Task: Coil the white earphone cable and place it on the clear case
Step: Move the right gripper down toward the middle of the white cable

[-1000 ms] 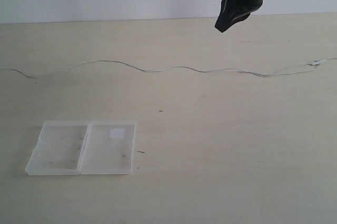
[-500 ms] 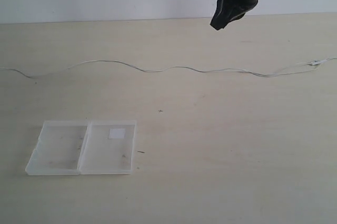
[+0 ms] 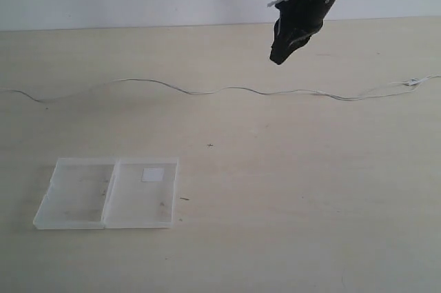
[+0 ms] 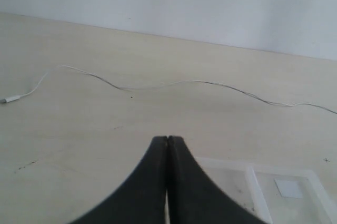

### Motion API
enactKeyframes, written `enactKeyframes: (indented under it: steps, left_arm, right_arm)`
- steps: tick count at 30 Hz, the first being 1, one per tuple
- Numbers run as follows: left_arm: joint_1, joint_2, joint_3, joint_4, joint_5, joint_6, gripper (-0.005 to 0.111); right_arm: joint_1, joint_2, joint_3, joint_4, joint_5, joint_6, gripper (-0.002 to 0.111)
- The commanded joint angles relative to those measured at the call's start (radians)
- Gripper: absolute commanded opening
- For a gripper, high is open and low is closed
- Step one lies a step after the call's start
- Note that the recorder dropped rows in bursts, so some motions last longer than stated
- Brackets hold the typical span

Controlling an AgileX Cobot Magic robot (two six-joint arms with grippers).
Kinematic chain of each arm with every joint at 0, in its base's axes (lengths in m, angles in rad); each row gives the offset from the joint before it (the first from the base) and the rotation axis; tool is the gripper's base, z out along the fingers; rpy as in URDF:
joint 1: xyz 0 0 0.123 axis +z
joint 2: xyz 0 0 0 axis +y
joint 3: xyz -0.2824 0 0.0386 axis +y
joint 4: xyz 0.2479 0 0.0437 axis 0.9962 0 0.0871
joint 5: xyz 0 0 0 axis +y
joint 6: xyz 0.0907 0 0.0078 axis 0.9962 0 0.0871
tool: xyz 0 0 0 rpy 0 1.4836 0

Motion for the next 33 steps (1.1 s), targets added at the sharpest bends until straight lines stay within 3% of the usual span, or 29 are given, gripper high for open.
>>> enactKeyframes:
  steps: [1,4,10,16,22,25,29,31,33]
  left_arm:
    - [0.002,-0.007,-0.003,-0.009,-0.012,-0.006,0.000]
    - [0.002,-0.007,-0.003,-0.009,-0.012,-0.006,0.000]
    - [0.002,-0.007,-0.003,-0.009,-0.012,-0.006,0.000]
    - [0.002,-0.007,-0.003,-0.009,-0.012,-0.006,0.000]
    - [0.002,-0.007,-0.003,-0.009,-0.012,-0.006,0.000]
    - [0.002,-0.007,-0.003,-0.009,-0.012,-0.006,0.000]
    - [0.002,-0.007,-0.003,-0.009,-0.012,-0.006,0.000]
    - [0.002,-0.007,-0.003,-0.009,-0.012,-0.006,0.000]
    - [0.002,-0.007,-0.003,-0.009,-0.012,-0.006,0.000]
  right_arm:
    - [0.060,0.032,-0.011,-0.056,-0.018,0.003,0.015]
    - [0.120,0.045,-0.011,-0.118,-0.060,0.003,0.021]
    - [0.182,0.071,-0.011,-0.256,-0.153,0.052,0.021]
    - [0.182,0.076,-0.011,-0.318,-0.136,0.194,0.029]
    - [0.189,0.041,-0.028,-0.426,-0.062,0.326,0.028]
    - [0.164,0.032,-0.034,-0.431,-0.048,0.523,0.028]
    - [0.099,0.012,-0.034,-0.326,-0.046,0.576,0.017]
    - [0.083,-0.001,-0.034,-0.303,-0.026,0.497,0.004]
    - [0.078,-0.004,-0.034,-0.293,0.015,0.377,0.000]
